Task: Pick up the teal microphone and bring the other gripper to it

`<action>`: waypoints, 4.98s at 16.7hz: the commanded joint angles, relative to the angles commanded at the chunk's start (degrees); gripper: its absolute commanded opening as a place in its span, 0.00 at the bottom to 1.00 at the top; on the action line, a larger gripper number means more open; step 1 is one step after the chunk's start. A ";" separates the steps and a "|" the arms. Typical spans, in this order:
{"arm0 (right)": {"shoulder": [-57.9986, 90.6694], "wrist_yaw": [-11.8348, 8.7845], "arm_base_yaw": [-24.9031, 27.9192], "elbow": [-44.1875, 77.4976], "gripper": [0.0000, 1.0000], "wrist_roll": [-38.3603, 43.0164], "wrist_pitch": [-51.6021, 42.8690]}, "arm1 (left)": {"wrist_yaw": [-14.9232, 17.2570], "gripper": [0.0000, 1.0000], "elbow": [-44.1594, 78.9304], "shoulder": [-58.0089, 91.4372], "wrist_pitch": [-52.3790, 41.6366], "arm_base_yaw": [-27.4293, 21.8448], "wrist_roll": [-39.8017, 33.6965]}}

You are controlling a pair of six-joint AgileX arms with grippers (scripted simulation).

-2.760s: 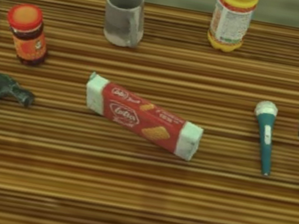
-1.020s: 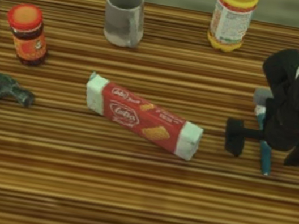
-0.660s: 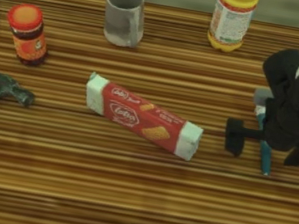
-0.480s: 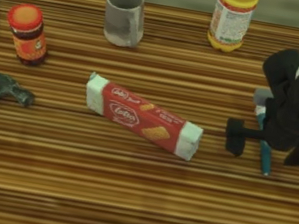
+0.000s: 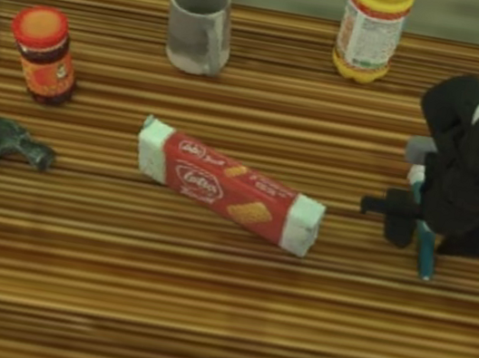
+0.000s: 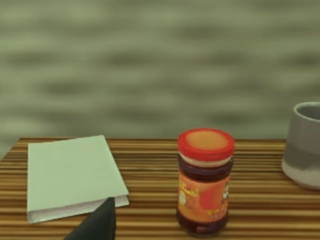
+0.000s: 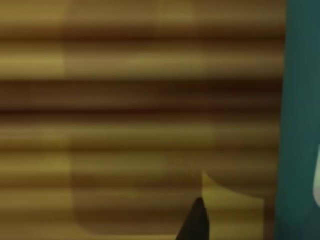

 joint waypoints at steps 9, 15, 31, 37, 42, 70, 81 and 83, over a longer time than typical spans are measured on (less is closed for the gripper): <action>-3.58 0.74 0.10 1.23 0.00 -0.79 -0.74 | 0.00 1.00 0.00 0.00 0.00 0.00 0.00; -6.13 -4.92 0.15 -2.07 0.00 -4.01 15.05 | 0.00 1.00 0.00 0.00 0.00 0.00 0.00; -23.87 -28.44 -0.79 -22.32 0.00 -18.36 82.47 | 0.00 1.00 0.00 0.00 0.00 0.00 0.00; -24.21 -28.84 -0.53 -22.41 0.00 -18.56 83.43 | 0.00 1.00 0.00 0.00 0.00 0.00 0.00; -26.15 -23.47 4.77 -24.48 0.00 -18.18 85.84 | 0.00 1.00 0.00 0.00 0.00 0.00 0.00; -31.00 -10.74 18.03 -29.94 0.00 -17.15 91.30 | 18.54 1.00 17.10 26.89 9.76 -5.75 2.63; -31.00 -10.74 18.03 -29.94 0.00 -17.15 91.30 | 46.74 1.00 42.61 70.41 24.18 -14.63 6.30; -31.00 -10.74 18.03 -29.94 0.00 -17.15 91.30 | 48.85 1.00 44.66 73.25 25.40 -15.30 6.66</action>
